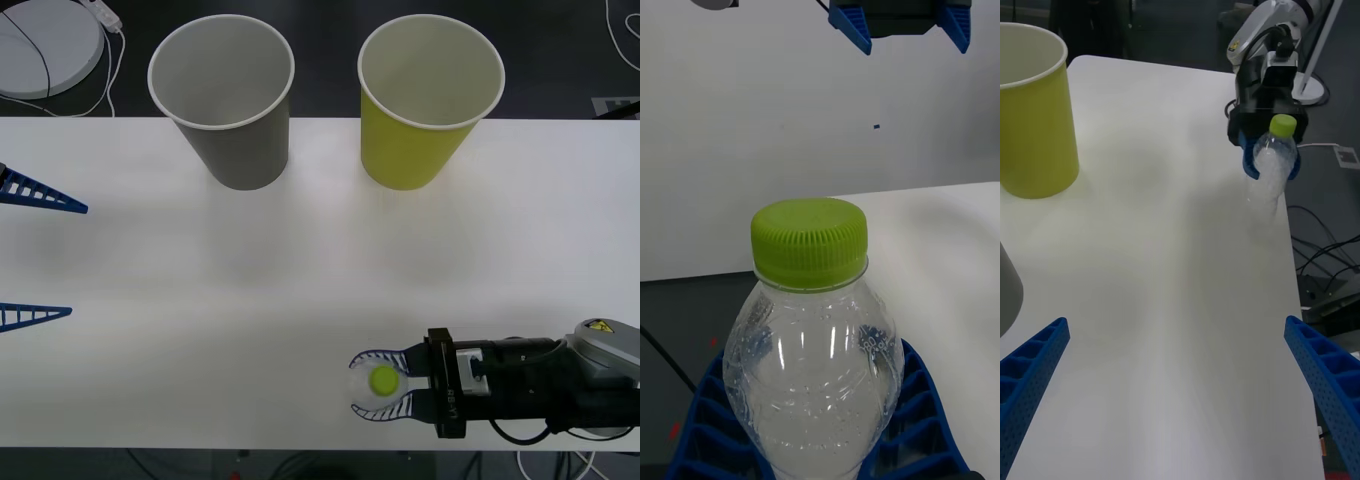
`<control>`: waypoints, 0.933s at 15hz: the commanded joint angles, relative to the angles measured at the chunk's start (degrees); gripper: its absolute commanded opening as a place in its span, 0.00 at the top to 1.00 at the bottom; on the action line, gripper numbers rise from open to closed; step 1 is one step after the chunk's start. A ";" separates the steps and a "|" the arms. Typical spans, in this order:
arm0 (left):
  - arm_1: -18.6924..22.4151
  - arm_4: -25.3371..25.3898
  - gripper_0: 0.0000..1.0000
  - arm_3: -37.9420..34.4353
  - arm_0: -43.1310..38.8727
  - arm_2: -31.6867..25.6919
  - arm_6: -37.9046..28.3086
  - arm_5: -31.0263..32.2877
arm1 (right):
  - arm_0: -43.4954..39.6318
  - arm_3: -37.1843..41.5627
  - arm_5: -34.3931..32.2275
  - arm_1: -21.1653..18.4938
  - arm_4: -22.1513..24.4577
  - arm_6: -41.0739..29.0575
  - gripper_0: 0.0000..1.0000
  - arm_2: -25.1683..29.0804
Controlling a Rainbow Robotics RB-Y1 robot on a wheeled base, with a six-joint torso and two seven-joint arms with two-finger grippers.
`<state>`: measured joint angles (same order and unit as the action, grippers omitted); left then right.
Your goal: Put the can into the green bin and the plastic bottle into the gray bin
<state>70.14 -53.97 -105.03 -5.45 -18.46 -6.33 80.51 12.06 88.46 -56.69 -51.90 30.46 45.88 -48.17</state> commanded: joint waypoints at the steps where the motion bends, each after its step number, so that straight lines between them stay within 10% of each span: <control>1: 0.00 0.00 0.00 0.00 0.00 0.00 0.00 0.00 | -0.11 1.54 0.00 -1.80 -1.63 -0.35 1.00 0.00; 14: 0.00 0.00 0.00 0.00 0.00 0.00 0.00 0.00 | -4.59 18.59 13.71 -14.02 -12.79 -0.18 1.00 2.90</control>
<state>70.14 -53.97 -105.03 -5.45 -18.46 -6.33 80.51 7.66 106.59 -43.21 -65.34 18.32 45.82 -45.87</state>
